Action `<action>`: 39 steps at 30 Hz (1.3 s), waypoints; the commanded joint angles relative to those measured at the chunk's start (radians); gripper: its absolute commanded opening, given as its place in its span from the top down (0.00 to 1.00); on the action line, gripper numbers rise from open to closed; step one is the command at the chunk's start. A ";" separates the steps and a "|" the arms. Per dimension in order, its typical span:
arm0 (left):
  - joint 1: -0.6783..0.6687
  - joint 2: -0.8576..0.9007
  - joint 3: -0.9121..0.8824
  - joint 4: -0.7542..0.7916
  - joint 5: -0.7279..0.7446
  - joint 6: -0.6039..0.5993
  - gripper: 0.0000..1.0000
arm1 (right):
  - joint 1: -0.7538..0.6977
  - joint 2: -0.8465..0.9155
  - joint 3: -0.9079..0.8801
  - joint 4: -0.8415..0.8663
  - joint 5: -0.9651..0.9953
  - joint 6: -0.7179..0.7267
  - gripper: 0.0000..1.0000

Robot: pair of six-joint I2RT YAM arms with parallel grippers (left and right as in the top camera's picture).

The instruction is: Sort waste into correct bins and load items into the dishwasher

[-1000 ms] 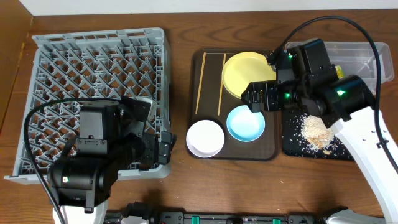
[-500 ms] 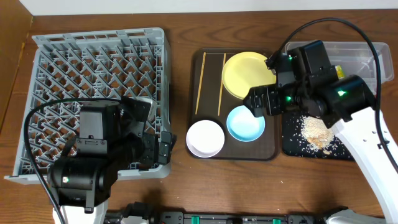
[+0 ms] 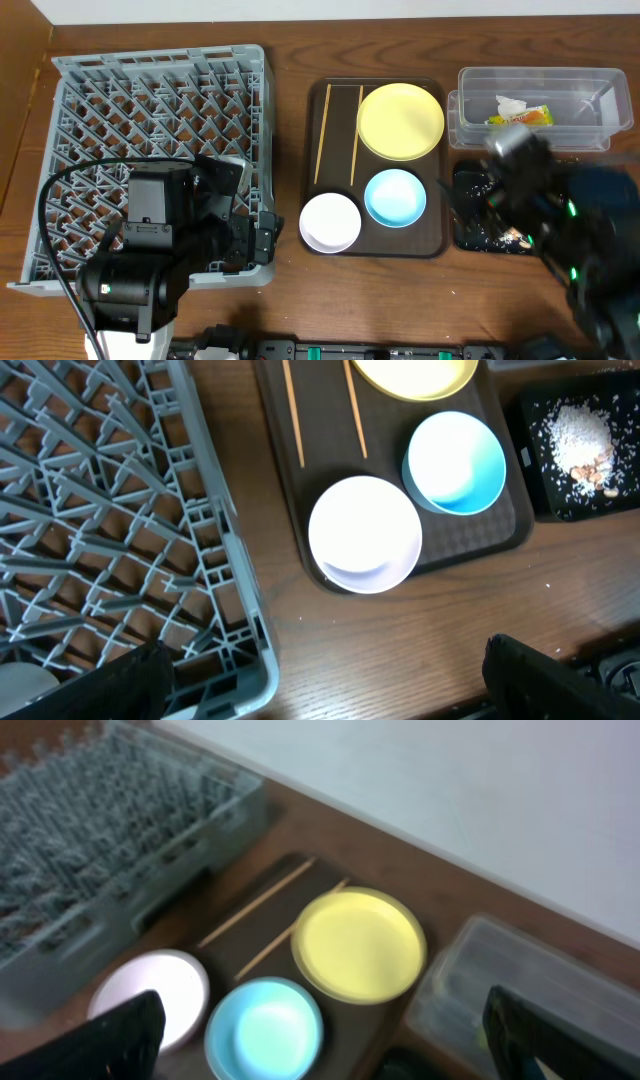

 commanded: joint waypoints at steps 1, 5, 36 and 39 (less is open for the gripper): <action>-0.005 -0.002 0.015 0.002 -0.010 0.013 0.00 | -0.069 -0.162 -0.212 0.074 0.024 -0.048 0.01; -0.005 -0.002 0.015 0.002 -0.010 0.013 0.00 | -0.115 -0.356 -0.391 0.145 0.013 -0.048 0.01; -0.005 -0.002 0.015 0.002 -0.010 0.013 0.00 | -0.238 -0.782 -0.975 0.542 -0.013 -0.048 0.01; -0.005 -0.002 0.015 0.002 -0.010 0.013 0.01 | -0.238 -0.782 -0.975 0.542 -0.013 -0.048 0.01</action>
